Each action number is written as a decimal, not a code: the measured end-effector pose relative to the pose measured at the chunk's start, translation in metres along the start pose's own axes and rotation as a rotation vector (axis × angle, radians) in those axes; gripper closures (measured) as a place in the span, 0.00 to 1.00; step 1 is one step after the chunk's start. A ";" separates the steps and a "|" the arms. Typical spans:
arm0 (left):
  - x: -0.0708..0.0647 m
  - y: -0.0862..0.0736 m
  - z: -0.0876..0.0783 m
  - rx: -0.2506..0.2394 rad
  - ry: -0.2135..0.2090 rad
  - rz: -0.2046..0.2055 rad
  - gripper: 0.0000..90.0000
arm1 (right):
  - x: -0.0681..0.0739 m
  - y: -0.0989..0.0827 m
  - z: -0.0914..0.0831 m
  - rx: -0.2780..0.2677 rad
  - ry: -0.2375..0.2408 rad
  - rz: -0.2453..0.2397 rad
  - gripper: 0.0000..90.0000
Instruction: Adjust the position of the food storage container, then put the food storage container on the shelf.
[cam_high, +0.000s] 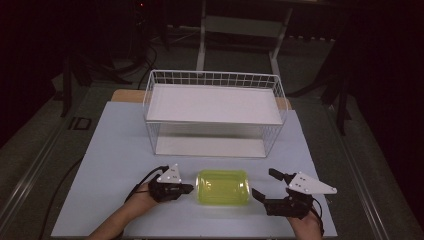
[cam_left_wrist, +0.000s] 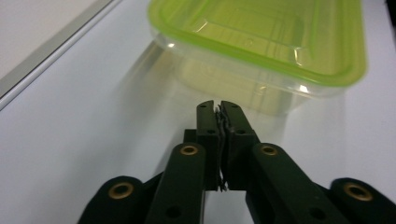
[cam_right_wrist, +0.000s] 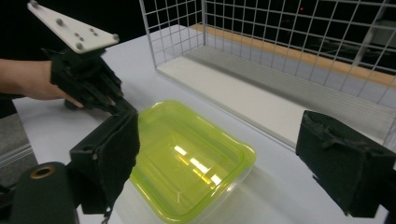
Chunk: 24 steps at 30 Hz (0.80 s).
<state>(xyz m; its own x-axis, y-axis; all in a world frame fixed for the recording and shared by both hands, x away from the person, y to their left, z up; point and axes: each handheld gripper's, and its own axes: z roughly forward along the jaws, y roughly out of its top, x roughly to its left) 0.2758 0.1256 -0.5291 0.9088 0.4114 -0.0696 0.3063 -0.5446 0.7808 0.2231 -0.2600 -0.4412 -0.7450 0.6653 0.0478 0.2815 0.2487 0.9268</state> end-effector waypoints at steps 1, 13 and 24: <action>0.000 -0.001 -0.005 -0.011 0.006 -0.005 0.92 | 0.001 0.001 -0.001 0.000 -0.008 -0.013 0.14; -0.012 0.014 -0.048 -0.127 0.041 -0.132 0.09 | 0.001 0.012 -0.001 0.079 -0.022 -0.046 0.16; -0.017 0.039 -0.040 -0.192 -0.053 -0.232 0.02 | -0.007 0.013 0.010 0.149 -0.031 -0.005 0.18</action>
<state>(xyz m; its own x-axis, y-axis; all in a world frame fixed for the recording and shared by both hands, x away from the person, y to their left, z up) 0.2610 0.1261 -0.4728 0.8360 0.4673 -0.2878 0.4527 -0.2908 0.8429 0.2377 -0.2542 -0.4334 -0.7280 0.6849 0.0300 0.3664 0.3518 0.8614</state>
